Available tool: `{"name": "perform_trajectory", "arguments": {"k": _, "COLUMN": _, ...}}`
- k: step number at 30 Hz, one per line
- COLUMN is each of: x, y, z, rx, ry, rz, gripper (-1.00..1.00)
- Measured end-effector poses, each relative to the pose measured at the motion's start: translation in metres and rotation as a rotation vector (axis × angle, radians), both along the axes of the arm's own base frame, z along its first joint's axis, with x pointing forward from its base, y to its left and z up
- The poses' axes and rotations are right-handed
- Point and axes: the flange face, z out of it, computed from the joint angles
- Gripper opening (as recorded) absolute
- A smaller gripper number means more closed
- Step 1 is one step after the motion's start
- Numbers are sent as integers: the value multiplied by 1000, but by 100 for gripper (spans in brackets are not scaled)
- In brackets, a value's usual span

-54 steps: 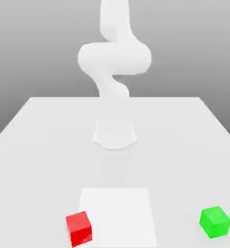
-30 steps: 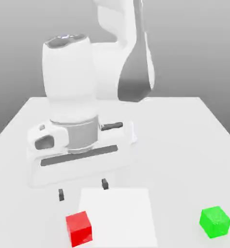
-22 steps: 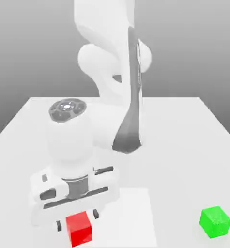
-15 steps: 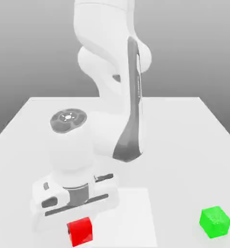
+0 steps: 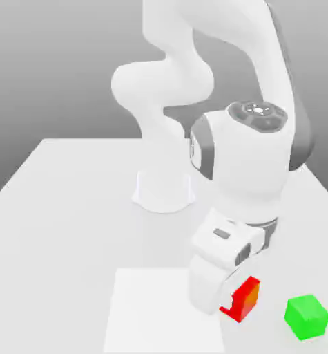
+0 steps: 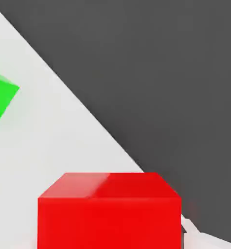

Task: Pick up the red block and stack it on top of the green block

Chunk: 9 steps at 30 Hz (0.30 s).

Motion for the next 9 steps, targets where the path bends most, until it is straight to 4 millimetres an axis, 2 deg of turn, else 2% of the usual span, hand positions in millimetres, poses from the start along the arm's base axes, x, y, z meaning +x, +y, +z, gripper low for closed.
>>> {"name": "perform_trajectory", "arguments": {"k": 2, "x": -16, "y": 47, "z": -3, "rx": -3, "ry": -5, "rz": 106, "gripper": -100}}
{"name": "perform_trajectory", "arguments": {"k": 3, "x": -20, "y": 58, "z": -12, "rx": -4, "ry": -6, "rz": 131, "gripper": -100}}
{"name": "perform_trajectory", "arguments": {"k": 5, "x": -23, "y": 66, "z": -38, "rx": -4, "ry": -8, "rz": 149, "gripper": -100}}
{"name": "perform_trajectory", "arguments": {"k": 6, "x": -24, "y": 67, "z": -49, "rx": -4, "ry": -8, "rz": 153, "gripper": 100}}
{"name": "perform_trajectory", "arguments": {"k": 9, "x": -24, "y": 67, "z": -49, "rx": -4, "ry": -8, "rz": 153, "gripper": 100}}
